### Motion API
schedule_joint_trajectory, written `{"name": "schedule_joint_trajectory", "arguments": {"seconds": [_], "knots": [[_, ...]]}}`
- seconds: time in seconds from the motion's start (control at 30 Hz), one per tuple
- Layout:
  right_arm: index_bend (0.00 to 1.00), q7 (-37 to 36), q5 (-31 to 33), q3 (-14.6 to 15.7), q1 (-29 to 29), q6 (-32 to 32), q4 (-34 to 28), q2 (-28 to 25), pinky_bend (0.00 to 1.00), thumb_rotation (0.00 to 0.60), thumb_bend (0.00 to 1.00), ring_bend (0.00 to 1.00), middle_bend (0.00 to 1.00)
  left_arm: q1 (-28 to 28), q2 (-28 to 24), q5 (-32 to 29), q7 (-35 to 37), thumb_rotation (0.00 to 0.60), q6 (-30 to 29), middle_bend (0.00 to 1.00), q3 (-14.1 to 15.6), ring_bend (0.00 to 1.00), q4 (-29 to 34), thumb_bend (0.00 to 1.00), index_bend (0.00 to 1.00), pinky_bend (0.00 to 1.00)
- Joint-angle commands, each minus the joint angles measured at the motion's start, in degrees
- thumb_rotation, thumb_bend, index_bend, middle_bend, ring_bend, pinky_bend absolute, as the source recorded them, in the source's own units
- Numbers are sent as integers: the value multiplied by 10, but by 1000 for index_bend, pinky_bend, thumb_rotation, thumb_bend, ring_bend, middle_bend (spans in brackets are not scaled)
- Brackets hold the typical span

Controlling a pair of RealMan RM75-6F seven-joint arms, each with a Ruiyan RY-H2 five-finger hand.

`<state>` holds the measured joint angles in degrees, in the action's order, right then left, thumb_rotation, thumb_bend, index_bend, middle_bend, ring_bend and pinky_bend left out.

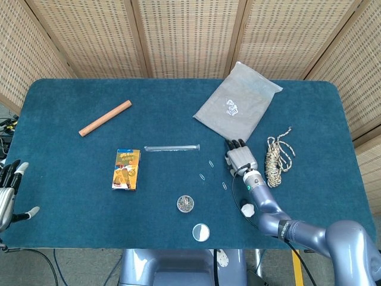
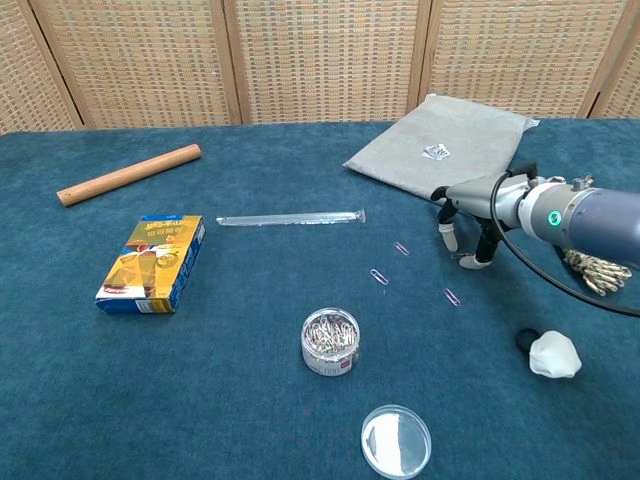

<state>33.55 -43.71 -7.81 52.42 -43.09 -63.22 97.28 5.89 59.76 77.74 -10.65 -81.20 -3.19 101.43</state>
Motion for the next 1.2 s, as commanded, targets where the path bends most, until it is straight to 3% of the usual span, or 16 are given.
{"name": "schedule_joint_trajectory", "arguments": {"seconds": [0.03, 0.23, 0.57, 0.8, 0.97, 1.2], "knots": [[582, -3, -4, 0, 0, 0, 4, 2, 0, 600, 334, 0, 0, 0, 0, -1, 0, 600, 0, 0, 0, 0, 0, 0, 0, 0], [663, -16, -22, 1, -4, -2, 6, 2, 0, 600, 398, 0, 0, 1, 1, 0, -2, 600, 0, 0, 0, 0, 1, 0, 0, 0], [668, -28, -48, -8, -10, -24, -38, -30, 0, 600, 416, 0, 0, 0, -1, 5, 1, 600, -2, 0, 2, 0, 3, 0, 0, 0], [669, -60, -110, -15, -26, -61, -165, -104, 0, 600, 423, 0, 0, 0, -3, 9, 5, 600, -2, 0, 4, 0, 3, 0, 0, 0], [669, -72, -203, 6, -37, -81, -273, -158, 0, 600, 423, 0, 0, -1, -4, 16, 5, 600, -2, 0, 7, 0, 3, 0, 0, 0], [669, -65, -262, 17, -27, -80, -337, -158, 0, 600, 423, 0, 0, -1, -5, 20, 5, 600, -3, 0, 8, 0, 5, 0, 0, 0]]}}
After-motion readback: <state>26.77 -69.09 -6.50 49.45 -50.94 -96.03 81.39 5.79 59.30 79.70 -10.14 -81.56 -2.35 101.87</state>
